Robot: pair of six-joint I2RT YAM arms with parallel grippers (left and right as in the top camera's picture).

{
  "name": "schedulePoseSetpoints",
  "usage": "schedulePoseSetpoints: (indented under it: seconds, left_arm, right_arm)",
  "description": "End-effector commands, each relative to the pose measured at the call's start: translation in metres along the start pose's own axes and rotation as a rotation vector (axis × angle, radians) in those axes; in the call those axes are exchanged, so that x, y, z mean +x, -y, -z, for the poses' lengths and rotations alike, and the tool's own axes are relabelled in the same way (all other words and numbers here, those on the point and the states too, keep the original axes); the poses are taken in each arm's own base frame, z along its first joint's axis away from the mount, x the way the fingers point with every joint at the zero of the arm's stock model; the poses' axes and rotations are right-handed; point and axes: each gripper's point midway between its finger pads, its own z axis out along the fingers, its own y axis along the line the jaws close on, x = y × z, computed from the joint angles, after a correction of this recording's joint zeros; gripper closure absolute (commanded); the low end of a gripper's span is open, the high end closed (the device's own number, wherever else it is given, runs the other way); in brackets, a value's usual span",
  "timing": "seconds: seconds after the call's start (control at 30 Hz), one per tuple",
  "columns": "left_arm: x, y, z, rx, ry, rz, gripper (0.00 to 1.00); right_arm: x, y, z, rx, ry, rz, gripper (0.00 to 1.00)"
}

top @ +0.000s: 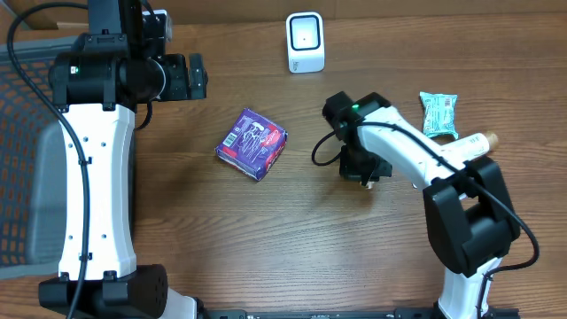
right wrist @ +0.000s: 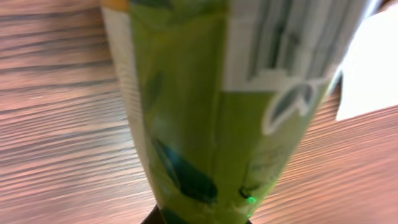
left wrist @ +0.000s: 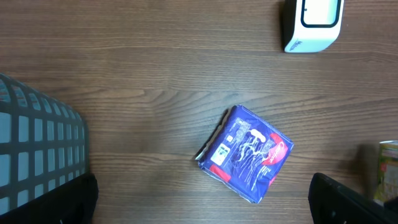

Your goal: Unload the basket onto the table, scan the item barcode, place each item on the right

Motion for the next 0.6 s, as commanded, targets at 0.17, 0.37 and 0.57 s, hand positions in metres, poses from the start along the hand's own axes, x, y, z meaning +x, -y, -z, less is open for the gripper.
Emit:
schedulePoseSetpoints:
  seconds: [0.17,0.37,0.57]
  left_arm:
    - [-0.002,0.0,0.001,0.007,0.007,-0.02,0.01]
    - [-0.002,0.0,0.001,0.007,0.007,-0.02,0.0]
    - [-0.002,0.0,0.001,0.007,0.007,-0.02,0.0]
  right_arm:
    - [-0.007,-0.014,-0.021,0.202,0.076,0.22,0.77]
    - [0.004,-0.057,-0.003,0.087,0.1,0.272,0.4]
    - [0.009,-0.093,0.026,-0.027,0.127,0.317,0.23]
